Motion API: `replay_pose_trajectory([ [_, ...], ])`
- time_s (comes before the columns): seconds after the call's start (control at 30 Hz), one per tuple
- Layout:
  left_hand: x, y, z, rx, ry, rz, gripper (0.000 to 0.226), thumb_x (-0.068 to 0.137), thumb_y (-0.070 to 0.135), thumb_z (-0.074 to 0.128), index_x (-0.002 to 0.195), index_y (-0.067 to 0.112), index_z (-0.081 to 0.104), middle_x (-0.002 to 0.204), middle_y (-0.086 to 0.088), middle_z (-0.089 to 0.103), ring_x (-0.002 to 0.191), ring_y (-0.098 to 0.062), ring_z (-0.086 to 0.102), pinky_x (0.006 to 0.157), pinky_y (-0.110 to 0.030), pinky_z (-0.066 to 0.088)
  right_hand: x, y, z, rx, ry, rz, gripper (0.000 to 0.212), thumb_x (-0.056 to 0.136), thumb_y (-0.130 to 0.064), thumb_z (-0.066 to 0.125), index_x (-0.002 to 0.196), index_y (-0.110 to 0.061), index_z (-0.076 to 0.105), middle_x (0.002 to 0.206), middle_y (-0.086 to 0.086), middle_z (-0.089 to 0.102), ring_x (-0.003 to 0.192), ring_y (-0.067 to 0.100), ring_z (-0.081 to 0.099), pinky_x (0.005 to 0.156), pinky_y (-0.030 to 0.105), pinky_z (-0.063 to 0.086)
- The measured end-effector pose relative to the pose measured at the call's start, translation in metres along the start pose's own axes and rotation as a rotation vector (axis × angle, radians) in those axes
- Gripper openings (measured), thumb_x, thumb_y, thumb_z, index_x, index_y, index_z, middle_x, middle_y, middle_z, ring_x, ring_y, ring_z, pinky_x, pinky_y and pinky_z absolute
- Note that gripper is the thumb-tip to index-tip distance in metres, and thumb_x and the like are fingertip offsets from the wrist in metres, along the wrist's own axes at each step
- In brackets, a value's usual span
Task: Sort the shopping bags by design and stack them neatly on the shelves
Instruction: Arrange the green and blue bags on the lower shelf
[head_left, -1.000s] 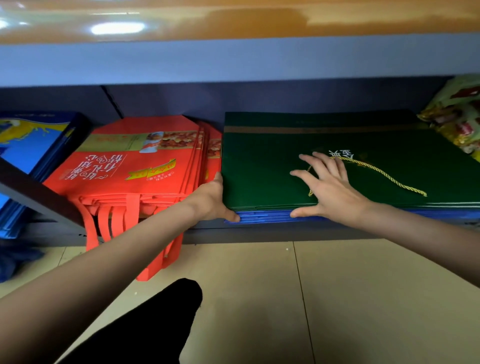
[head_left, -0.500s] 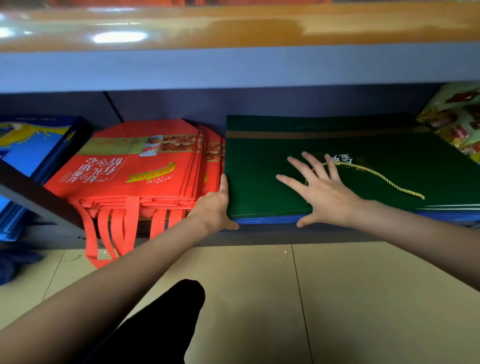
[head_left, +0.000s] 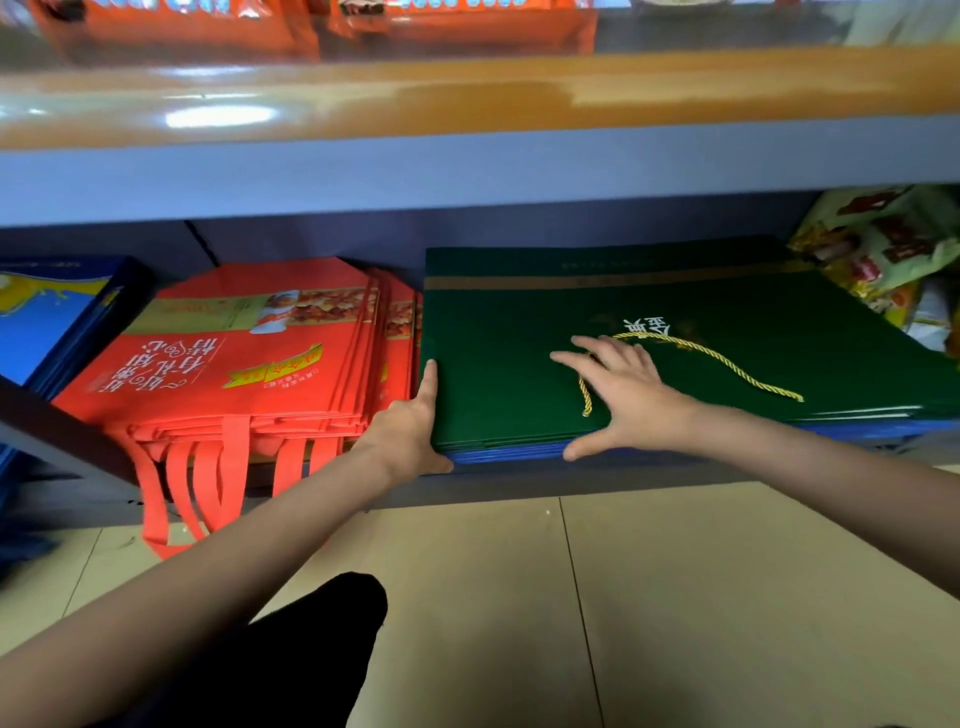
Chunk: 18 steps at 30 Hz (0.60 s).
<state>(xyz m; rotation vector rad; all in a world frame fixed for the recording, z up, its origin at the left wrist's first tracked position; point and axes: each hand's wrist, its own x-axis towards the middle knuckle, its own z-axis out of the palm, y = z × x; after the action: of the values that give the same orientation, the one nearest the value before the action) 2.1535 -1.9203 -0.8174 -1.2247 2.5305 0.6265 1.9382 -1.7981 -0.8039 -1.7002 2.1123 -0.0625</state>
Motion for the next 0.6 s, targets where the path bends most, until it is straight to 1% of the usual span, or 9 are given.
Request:
replay_pose_trajectory([
  [0.1,0.004,-0.006,-0.001,0.040,-0.004,-0.001,0.117,0.074,0.030,0.078,0.149,0.014,-0.011,0.124,-0.022,0.056,0.112,-0.034,0.055,0.091,-0.032,0.041,-0.005,0.028,-0.031,0.233,0.134,0.136,0.089,0.074,-0.063,0.056,0.147,-0.025,0.023,0.152,0.011,0.025,0.140,0.030,0.024,0.114,0.042,0.022],
  [0.17,0.005,-0.006,-0.002,0.056,-0.012,0.007,0.117,0.074,0.031,0.078,0.149,0.011,-0.009,0.128,-0.022,0.054,0.114,-0.035,0.054,0.093,-0.033,0.041,-0.007,0.056,-0.045,0.214,0.221,0.311,0.071,0.088,-0.047,0.055,0.146,-0.017,0.028,0.148,0.018,0.031,0.134,0.034,0.034,0.108,0.036,0.029],
  [0.23,0.004,-0.004,-0.004,0.077,-0.028,0.008,0.116,0.076,0.031,0.076,0.148,0.010,-0.012,0.130,-0.022,0.053,0.116,-0.034,0.053,0.093,-0.032,0.041,-0.013,0.081,-0.048,0.154,0.175,0.461,0.062,0.092,-0.039,0.054,0.143,-0.011,0.033,0.144,0.020,0.036,0.130,0.035,0.040,0.103,0.035,0.034],
  [0.3,0.002,0.004,-0.008,0.109,-0.097,0.002,0.118,0.078,0.033,0.074,0.146,0.009,-0.019,0.135,-0.023,0.048,0.120,-0.034,0.050,0.096,-0.031,0.038,-0.018,0.097,-0.043,0.027,0.134,0.458,0.048,0.090,-0.032,0.059,0.130,-0.006,0.051,0.133,0.020,0.048,0.121,0.034,0.048,0.099,0.033,0.037],
  [0.37,0.000,0.014,-0.014,0.154,-0.221,-0.032,0.121,0.078,0.042,0.072,0.145,0.007,-0.023,0.146,-0.025,0.032,0.129,-0.033,0.042,0.102,-0.031,0.036,-0.018,0.104,-0.037,-0.091,0.167,0.372,0.022,0.088,-0.019,0.063,0.105,-0.006,0.066,0.115,0.017,0.059,0.110,0.031,0.052,0.094,0.032,0.039],
  [0.43,-0.001,0.024,-0.023,0.256,-0.262,-0.063,0.116,0.077,0.051,0.068,0.148,0.008,-0.013,0.152,-0.028,0.009,0.135,-0.037,0.032,0.108,-0.037,0.033,-0.016,0.102,-0.040,-0.102,0.195,0.348,0.008,0.085,-0.013,0.063,0.088,-0.008,0.068,0.103,0.012,0.063,0.106,0.028,0.051,0.090,0.033,0.041],
  [0.5,0.001,0.032,-0.033,0.332,-0.189,-0.019,0.106,0.076,0.058,0.066,0.149,0.009,0.008,0.153,-0.026,0.007,0.138,-0.040,0.024,0.111,-0.043,0.029,-0.015,0.096,-0.048,0.041,0.286,0.396,0.005,0.082,-0.014,0.066,0.083,-0.010,0.063,0.091,0.011,0.064,0.096,0.025,0.055,0.079,0.030,0.045],
  [0.57,0.004,0.039,-0.038,0.311,-0.131,0.154,0.095,0.077,0.056,0.065,0.149,0.014,0.019,0.156,-0.018,0.008,0.142,-0.034,0.018,0.114,-0.039,0.024,-0.019,0.090,-0.062,0.397,0.368,0.463,0.011,0.080,-0.008,0.066,0.088,-0.010,0.057,0.077,0.008,0.064,0.080,0.020,0.057,0.068,0.025,0.043],
  [0.6,0.006,0.045,-0.038,0.291,-0.139,0.262,0.089,0.079,0.053,0.064,0.148,0.017,0.021,0.157,-0.014,0.009,0.143,-0.028,0.017,0.115,-0.035,0.021,-0.024,0.086,-0.070,0.586,0.357,0.456,0.017,0.079,-0.003,0.065,0.091,-0.010,0.055,0.072,0.008,0.064,0.076,0.018,0.057,0.071,0.025,0.041],
])
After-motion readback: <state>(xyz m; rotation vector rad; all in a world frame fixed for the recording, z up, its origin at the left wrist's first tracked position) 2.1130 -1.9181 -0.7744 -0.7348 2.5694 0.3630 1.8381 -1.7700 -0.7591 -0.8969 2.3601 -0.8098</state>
